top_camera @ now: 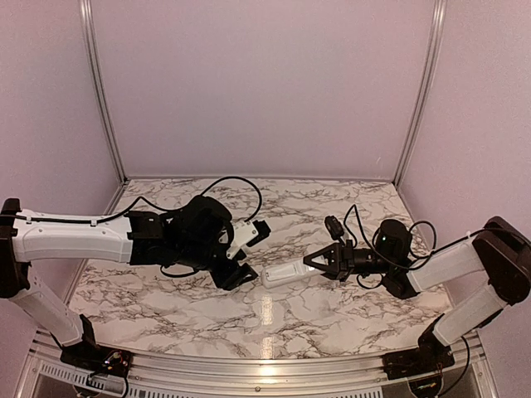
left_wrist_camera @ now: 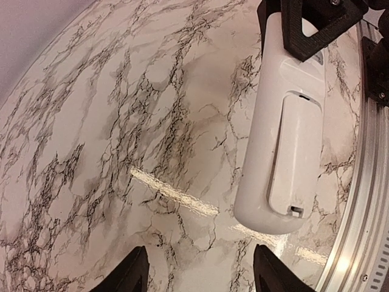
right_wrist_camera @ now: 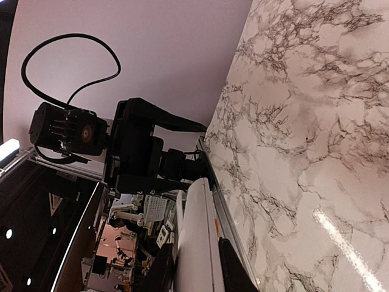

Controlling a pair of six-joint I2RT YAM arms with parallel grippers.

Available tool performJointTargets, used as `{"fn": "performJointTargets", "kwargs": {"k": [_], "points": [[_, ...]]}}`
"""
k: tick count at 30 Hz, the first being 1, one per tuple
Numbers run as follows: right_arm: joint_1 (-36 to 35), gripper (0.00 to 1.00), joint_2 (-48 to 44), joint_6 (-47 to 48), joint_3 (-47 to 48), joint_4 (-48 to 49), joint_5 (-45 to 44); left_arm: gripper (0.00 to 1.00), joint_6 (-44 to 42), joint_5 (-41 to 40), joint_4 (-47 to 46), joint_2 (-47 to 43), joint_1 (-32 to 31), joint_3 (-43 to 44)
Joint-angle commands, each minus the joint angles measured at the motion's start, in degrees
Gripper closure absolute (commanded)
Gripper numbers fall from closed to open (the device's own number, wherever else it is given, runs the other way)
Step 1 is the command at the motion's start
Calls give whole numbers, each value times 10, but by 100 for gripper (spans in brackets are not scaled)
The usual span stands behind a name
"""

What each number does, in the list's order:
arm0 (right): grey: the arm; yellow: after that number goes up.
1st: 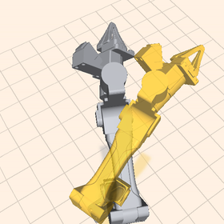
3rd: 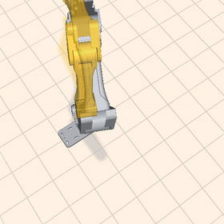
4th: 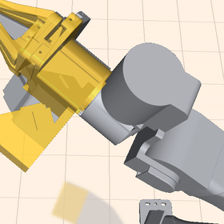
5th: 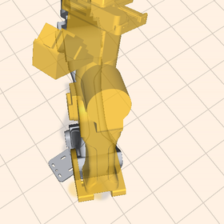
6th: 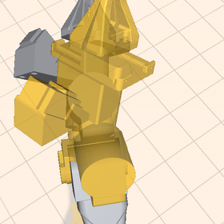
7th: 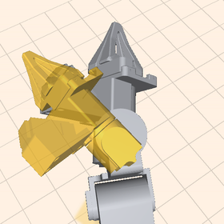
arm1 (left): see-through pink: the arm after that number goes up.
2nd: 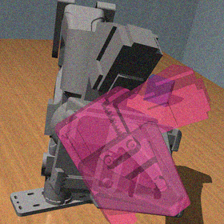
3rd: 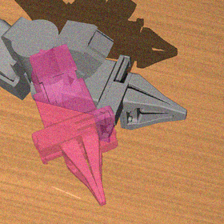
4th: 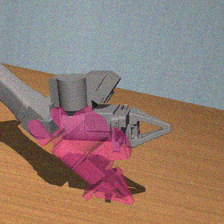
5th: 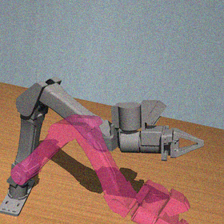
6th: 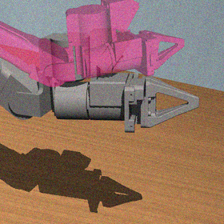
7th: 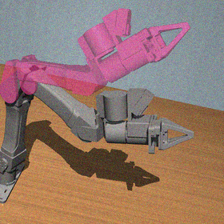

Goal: Load the batteries into the remote control
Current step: Load the battery cover onto the remote control without the battery cover.

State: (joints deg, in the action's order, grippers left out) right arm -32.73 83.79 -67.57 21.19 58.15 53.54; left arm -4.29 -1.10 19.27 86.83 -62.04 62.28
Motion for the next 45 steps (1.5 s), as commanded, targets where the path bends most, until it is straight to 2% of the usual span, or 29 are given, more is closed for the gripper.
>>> {"fn": "performJointTargets", "kwargs": {"k": [1,45], "points": [[1,100,5,-3,19,7,-2,39,-9,2,13,10,-6,27],[-3,100,16,-21,13,40,-2,44,-29,3,46,46,-17,67]]}}
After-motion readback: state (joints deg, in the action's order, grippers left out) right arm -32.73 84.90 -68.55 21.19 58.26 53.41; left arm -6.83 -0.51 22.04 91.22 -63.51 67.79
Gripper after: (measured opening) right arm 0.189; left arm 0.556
